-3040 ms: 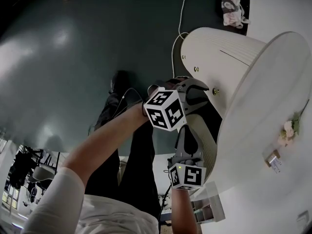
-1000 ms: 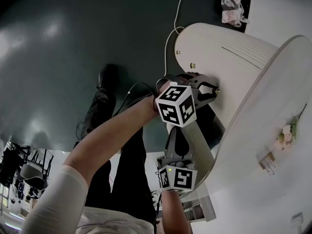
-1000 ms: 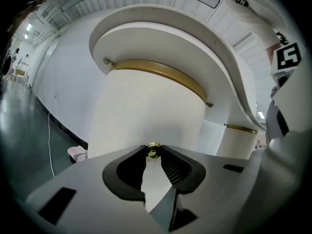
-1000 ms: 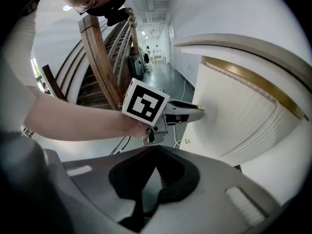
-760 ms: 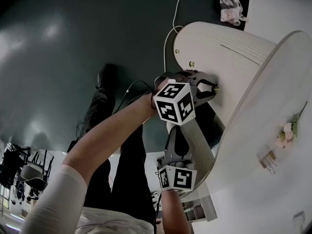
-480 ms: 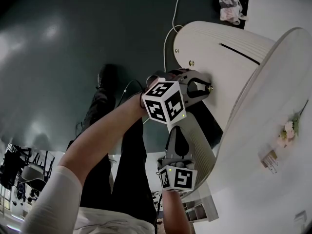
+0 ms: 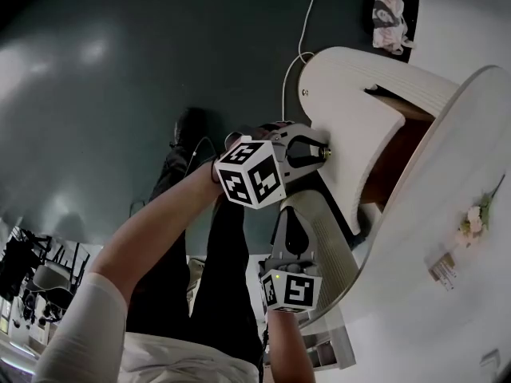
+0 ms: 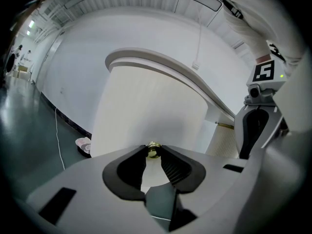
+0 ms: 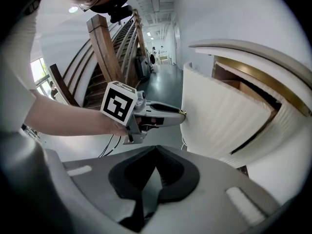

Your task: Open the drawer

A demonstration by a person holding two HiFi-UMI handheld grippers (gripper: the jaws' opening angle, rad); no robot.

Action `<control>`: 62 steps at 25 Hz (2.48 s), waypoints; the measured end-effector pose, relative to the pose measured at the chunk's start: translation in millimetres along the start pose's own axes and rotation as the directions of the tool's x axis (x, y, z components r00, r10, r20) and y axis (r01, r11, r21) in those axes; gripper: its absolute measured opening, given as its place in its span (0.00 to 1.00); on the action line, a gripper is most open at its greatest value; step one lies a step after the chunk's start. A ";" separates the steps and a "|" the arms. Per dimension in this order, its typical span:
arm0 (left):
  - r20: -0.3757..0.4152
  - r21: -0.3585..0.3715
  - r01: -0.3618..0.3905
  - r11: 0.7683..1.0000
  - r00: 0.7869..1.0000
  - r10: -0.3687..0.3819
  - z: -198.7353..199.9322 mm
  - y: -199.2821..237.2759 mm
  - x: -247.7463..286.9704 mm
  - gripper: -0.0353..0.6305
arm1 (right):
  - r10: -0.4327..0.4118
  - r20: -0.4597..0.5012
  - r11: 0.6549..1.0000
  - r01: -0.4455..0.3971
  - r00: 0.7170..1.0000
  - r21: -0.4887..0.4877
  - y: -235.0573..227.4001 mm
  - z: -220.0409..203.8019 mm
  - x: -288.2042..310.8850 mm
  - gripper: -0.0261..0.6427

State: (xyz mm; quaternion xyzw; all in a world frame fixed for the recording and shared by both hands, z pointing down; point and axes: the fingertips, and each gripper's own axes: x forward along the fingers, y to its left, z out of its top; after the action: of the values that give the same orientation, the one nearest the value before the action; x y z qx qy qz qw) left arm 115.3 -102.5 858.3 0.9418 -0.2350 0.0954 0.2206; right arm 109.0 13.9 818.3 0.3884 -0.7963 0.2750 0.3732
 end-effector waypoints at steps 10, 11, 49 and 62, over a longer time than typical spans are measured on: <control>-0.036 -0.011 -0.009 1.000 0.999 0.009 -13.7 -4.5 -36.0 0.20 | 0.055 0.004 0.998 -0.055 0.998 -0.032 27.1 2.4 -5.2 0.06; -0.038 -0.010 -0.010 1.000 0.999 0.010 -15.3 -5.1 -40.0 0.20 | 0.059 0.007 0.998 -0.059 0.998 -0.034 29.9 2.3 -6.1 0.06; -0.163 -0.080 -0.156 0.985 0.976 0.141 -38.3 -17.4 -146.2 0.25 | 0.182 0.049 0.983 -0.180 0.982 -0.047 100.3 35.8 -32.6 0.06; -0.130 -0.020 -0.170 0.985 0.978 0.166 83.6 -64.5 -217.7 0.25 | 0.172 0.143 0.985 -0.165 0.975 -0.060 110.0 109.5 -98.9 0.06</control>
State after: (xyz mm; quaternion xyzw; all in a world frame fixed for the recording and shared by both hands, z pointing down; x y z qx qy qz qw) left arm -36.8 -2.6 698.8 0.9070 -0.3004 0.1704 0.2409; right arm 18.2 35.3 659.6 0.3298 -0.8581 0.2573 0.2978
